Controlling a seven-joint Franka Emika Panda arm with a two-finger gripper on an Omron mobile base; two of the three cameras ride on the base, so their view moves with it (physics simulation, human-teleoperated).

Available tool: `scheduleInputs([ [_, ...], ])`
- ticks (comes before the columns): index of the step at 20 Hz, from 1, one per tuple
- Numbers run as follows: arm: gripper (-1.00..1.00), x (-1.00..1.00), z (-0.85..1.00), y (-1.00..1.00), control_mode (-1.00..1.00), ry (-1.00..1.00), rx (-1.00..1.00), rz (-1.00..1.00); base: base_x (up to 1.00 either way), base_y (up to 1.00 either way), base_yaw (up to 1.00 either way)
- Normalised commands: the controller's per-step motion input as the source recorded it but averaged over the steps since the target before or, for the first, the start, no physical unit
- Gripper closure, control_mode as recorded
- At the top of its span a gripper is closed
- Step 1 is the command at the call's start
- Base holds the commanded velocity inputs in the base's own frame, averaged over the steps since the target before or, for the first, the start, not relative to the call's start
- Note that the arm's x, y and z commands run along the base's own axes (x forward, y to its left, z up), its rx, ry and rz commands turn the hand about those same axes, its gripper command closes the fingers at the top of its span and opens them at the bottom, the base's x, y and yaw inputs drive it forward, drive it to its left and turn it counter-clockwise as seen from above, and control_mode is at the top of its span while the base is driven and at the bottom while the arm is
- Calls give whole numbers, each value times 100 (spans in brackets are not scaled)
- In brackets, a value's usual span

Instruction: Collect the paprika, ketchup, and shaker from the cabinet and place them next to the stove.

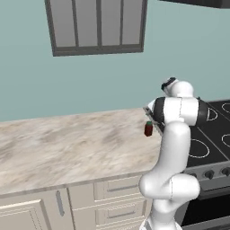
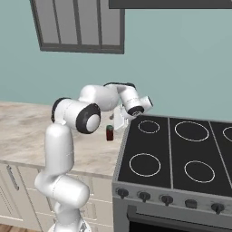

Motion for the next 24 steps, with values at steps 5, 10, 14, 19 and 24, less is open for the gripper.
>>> scheduleInputs([
  [5,-100,-64,65,4,-100,-17,0,0,0,0,0],
  [10,-100,-87,61,13,-100,-16,-1,0,0,0,0],
  [14,-100,-87,51,26,-100,-12,-3,-8,0,0,0],
  [19,-100,-82,37,47,-100,-8,-4,-20,0,0,0],
  [24,-100,-70,16,51,-100,-1,-3,-29,0,0,0],
])
